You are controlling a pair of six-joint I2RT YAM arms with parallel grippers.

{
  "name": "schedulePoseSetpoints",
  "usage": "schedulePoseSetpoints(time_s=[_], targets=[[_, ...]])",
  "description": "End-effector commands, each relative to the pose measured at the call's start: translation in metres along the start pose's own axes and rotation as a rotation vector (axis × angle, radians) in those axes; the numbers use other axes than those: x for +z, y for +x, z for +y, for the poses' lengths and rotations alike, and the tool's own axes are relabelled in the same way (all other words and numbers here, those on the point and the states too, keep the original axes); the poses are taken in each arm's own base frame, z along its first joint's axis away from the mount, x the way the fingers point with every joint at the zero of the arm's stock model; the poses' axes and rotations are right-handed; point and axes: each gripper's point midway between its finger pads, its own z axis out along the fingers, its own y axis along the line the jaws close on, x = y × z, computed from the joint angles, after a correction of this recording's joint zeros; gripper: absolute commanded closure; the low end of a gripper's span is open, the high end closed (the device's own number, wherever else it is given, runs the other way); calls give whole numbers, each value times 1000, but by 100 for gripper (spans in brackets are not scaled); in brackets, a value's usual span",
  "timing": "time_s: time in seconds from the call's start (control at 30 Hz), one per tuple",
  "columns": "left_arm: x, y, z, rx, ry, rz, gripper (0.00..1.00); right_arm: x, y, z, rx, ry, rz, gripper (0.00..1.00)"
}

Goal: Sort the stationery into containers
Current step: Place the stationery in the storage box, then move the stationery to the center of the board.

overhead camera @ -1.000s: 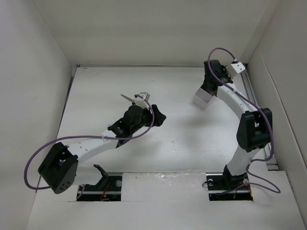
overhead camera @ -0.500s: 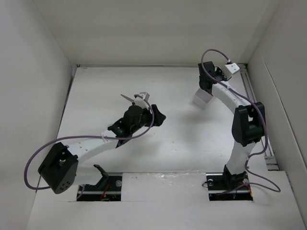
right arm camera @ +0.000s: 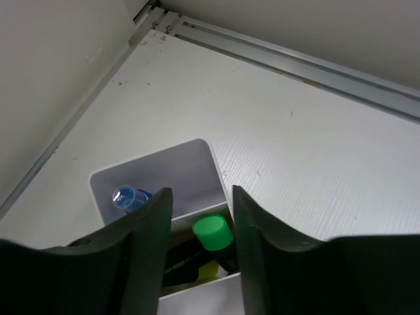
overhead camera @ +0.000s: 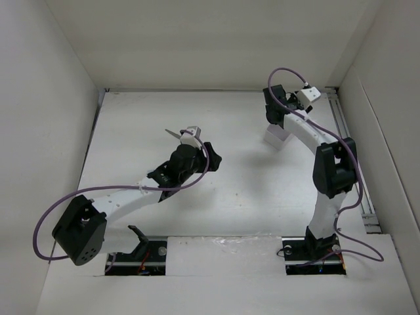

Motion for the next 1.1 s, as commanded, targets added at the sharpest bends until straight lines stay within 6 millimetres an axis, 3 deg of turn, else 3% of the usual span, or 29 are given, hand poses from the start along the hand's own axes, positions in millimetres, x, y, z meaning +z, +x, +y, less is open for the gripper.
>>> schedulePoseSetpoints(time_s=[0.0, 0.07, 0.13, 0.2, 0.27, 0.33, 0.37, 0.43, 0.47, 0.5, 0.53, 0.57, 0.6, 0.63, 0.67, 0.7, 0.73, 0.77, 0.8, 0.87, 0.9, 0.97, 1.07], targets=[[-2, -29, -6, -13, -24, -80, 40, -14, -28, 0, 56, -10, -30, 48], [-1, -34, -3, -24, -44, -107, 40, -18, -32, 3, 83, -35, -6, 47], [4, -27, 5, -16, -86, -84, 41, -24, -36, 1, 118, -62, 23, 46], [6, -29, 10, -23, -118, -95, 42, -38, -26, -1, 113, -105, 67, 46], [5, -31, 22, -17, -177, -113, 45, -56, -35, -3, 158, -166, 89, 46], [4, -41, 30, -10, -246, -141, 59, -82, -24, 2, 200, -291, 185, 49], [2, -41, 46, 8, -334, -144, 66, -93, -19, 5, 217, -346, 225, 62], [3, -48, 50, 8, -384, -160, 83, -130, 12, 17, 223, -525, 355, 84], [3, -50, 52, -3, -401, -165, 91, -148, 5, 17, 238, -609, 379, 100], [7, -46, 58, 5, -428, -144, 93, -161, 9, 19, 246, -667, 418, 100], [11, -54, 56, -19, -434, -153, 95, -182, 25, 20, 232, -754, 494, 100], [15, -53, 55, -36, -445, -143, 95, -193, 23, 19, 239, -792, 513, 100], [20, -39, 68, -37, -508, -100, 96, -199, 26, 17, 231, -811, 531, 100], [20, -43, 81, -53, -578, -128, 96, -205, 29, 14, 223, -825, 543, 100], [25, -51, 78, -102, -598, -156, 95, -210, 39, 8, 202, -831, 556, 100], [27, -53, 87, -112, -639, -161, 94, -211, 35, 4, 210, -836, 553, 100], [33, -42, 98, -101, -686, -121, 87, -210, 37, 0, 220, -830, 561, 100], [39, -56, 102, -130, -707, -139, 85, -208, 44, -7, 214, -817, 570, 100], [43, -56, 107, -148, -723, -125, 84, -208, 46, -9, 216, -819, 569, 100], [53, -52, 128, -167, -753, -71, 84, -210, 51, -12, 233, -822, 592, 100], [55, -53, 135, -185, -756, -65, 84, -199, 54, -16, 234, -801, 597, 100], [63, -61, 148, -239, -715, -44, 84, -200, 57, -15, 243, -823, 651, 100], [67, -57, 163, -294, -680, -34, 88, -197, 57, -14, 256, -843, 684, 100]])
